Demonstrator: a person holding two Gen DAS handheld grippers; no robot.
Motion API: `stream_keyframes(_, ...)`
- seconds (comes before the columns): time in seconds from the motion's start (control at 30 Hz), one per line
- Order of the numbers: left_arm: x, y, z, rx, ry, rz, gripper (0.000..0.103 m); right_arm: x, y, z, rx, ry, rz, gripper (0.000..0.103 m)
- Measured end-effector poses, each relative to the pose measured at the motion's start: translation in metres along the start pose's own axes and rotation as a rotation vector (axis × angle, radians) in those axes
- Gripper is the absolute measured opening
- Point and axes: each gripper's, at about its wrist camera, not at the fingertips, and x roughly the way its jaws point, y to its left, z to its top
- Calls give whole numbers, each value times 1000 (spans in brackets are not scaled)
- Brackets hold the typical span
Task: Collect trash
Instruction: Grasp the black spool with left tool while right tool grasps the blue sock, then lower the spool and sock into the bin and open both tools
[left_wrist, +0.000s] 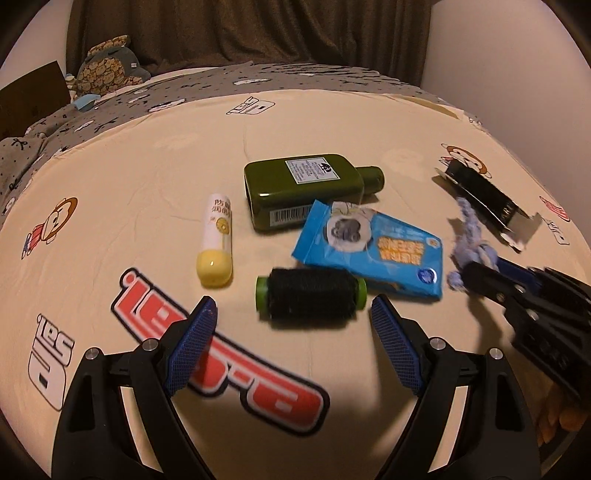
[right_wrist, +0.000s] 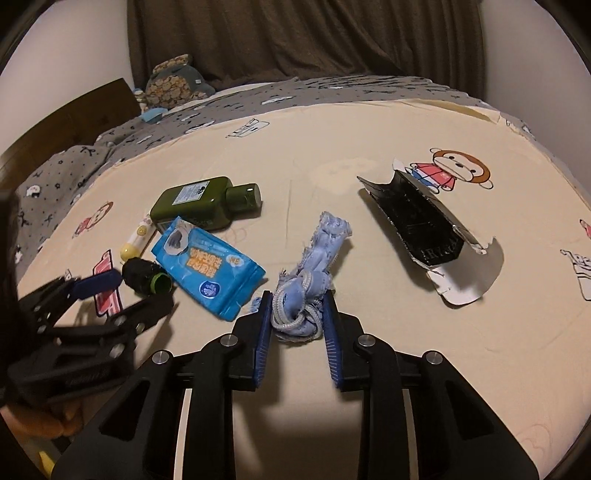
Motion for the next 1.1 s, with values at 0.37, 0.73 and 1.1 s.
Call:
stream_keyframes(0.37, -32, 1, -18, 0, -19, -10, 51, -42, 2, -11, -61, -57, -67, 27)
stream_keyframes(0.73, -123, -16, -84, 76, -104, -44, 51, -126, 19, -59, -129, -121, -54, 27)
stream_keyframes(1.1, -176, -24, -161, 112, -110, -112, 51, -185, 41, -144, -161, -91, 15, 27)
